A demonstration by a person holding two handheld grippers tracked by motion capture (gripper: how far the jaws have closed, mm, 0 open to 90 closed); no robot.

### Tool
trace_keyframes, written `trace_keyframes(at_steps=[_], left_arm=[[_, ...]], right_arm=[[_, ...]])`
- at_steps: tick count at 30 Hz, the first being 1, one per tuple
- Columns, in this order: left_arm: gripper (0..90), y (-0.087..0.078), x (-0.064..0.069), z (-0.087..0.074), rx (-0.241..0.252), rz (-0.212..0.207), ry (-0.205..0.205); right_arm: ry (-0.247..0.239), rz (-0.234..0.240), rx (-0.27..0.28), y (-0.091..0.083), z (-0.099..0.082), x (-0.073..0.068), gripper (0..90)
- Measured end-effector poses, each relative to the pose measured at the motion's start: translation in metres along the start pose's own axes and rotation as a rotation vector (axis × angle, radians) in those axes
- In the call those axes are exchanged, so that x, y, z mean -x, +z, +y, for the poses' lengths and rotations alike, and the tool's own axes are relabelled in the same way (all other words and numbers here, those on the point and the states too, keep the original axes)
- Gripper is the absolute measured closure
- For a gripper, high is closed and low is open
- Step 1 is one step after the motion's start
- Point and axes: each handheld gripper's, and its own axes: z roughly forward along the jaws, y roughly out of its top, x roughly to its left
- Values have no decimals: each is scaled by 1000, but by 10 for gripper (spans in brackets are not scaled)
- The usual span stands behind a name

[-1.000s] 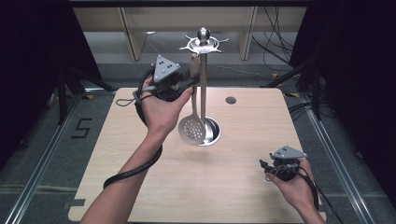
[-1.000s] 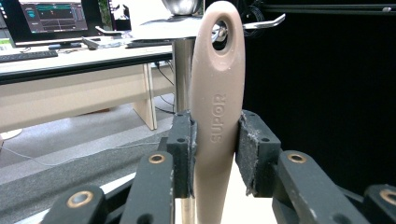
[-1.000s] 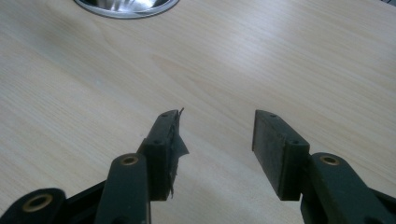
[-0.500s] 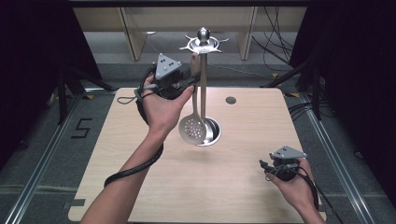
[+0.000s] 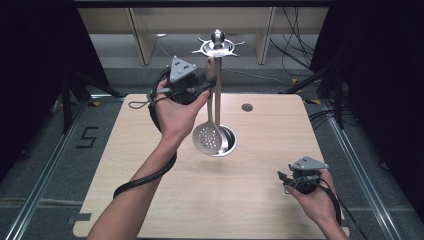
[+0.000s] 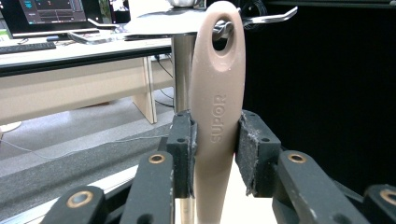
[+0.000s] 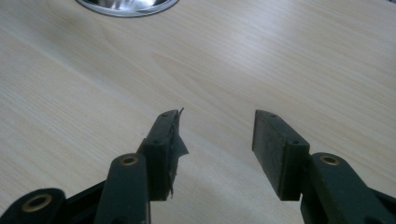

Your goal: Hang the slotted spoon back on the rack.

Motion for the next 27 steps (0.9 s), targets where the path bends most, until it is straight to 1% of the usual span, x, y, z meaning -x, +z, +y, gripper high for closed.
trace_keyframes(at_steps=[8, 10, 12, 13, 16, 17, 18, 21, 22, 24, 25, 26, 27], left_arm=[[678, 4, -1, 0, 0, 6, 7], [678, 5, -1, 0, 2, 7, 8], [678, 5, 1, -1, -9, 5, -18], [678, 6, 1, -1, -5, 11, -6], [676, 7, 0, -2, -2, 11, 0], [676, 7, 0, -2, -1, 11, 4], [674, 7, 0, -2, 1, 10, 10], [666, 6, -2, -5, 11, -6, 30], [652, 4, -3, -6, 20, -16, 28], [591, 1, -4, -9, 16, -36, 41], [555, -1, -4, -11, 14, -42, 51], [524, -4, -4, -13, 11, -43, 68], [499, -7, -4, -16, 8, -47, 85]], right_arm=[[-8, -2, -3, 0, 0, 0, 518], [-3, 0, -1, 0, 0, 0, 517], [-3, 0, -2, 0, 0, 0, 517], [-2, 0, -2, 0, 0, 0, 517], [-8, -1, -4, 0, 0, 0, 517], [6, 1, -10, 0, 0, -1, 517], [-13, -4, -1, 1, -1, 0, 517], [-4, 0, -8, 0, -1, 0, 516], [9, 3, -10, 0, 0, -1, 516], [14, 4, -7, 0, -1, -1, 516], [-13, 0, -1, 1, -1, 0, 516], [-19, 1, -2, 1, -1, 1, 516], [-8, -2, 0, 1, -1, -1, 516]])
